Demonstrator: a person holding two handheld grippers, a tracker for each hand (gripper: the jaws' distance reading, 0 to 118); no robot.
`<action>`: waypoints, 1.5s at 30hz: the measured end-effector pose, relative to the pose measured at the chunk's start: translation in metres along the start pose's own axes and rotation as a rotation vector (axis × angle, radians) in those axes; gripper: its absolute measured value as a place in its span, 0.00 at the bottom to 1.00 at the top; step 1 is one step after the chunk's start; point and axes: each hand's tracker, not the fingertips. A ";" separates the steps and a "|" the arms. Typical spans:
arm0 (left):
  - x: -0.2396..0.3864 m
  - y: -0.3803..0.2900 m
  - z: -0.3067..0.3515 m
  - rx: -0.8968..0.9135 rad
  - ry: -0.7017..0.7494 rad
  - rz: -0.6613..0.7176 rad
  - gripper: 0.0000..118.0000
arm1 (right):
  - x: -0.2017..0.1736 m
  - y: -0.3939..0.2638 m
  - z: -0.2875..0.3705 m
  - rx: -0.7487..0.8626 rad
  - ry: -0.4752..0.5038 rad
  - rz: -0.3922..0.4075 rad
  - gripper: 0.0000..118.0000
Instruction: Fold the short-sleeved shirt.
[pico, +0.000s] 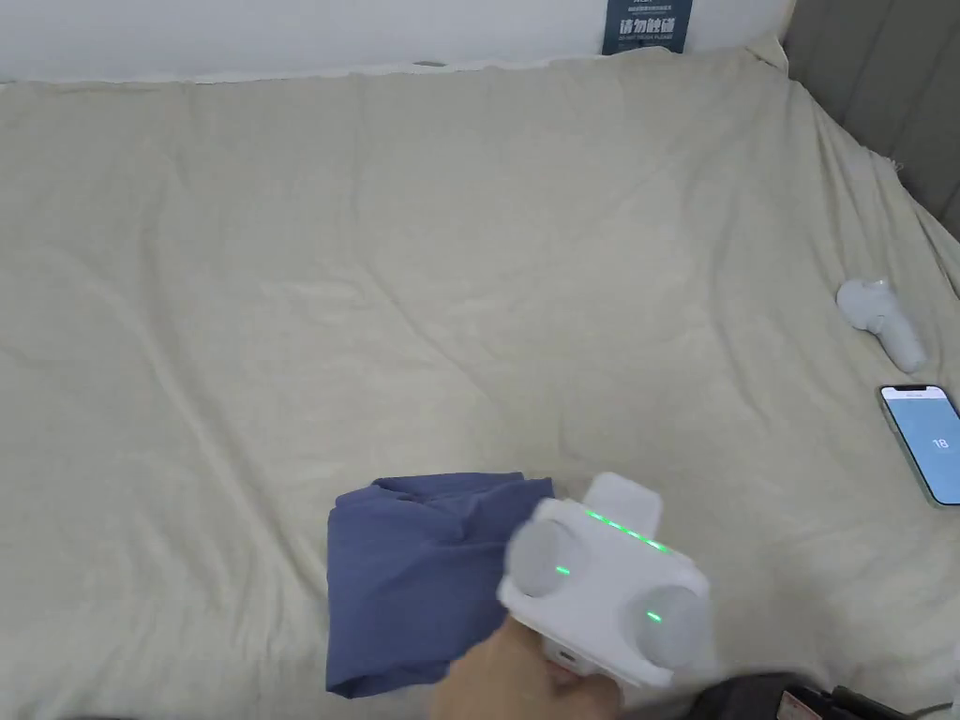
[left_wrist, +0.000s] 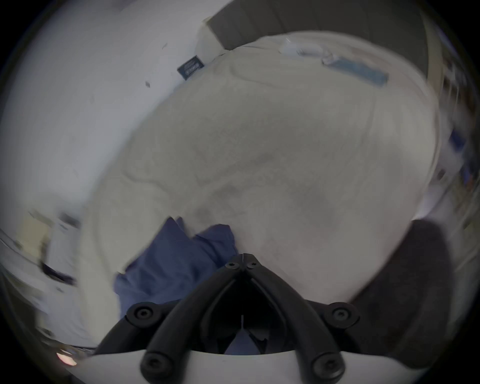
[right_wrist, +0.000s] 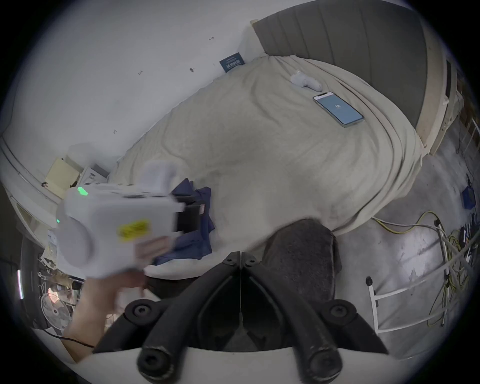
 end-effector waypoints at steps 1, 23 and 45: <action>-0.028 -0.006 0.010 -0.009 -0.098 0.053 0.00 | -0.007 0.004 -0.004 -0.006 0.017 0.019 0.00; -0.291 -0.131 0.007 0.044 -0.464 0.635 0.00 | -0.044 0.057 -0.267 -0.502 0.657 -0.079 0.00; -0.270 -0.111 -0.069 0.068 -1.028 0.670 0.99 | -0.011 0.050 -0.275 -0.522 0.788 -0.243 0.00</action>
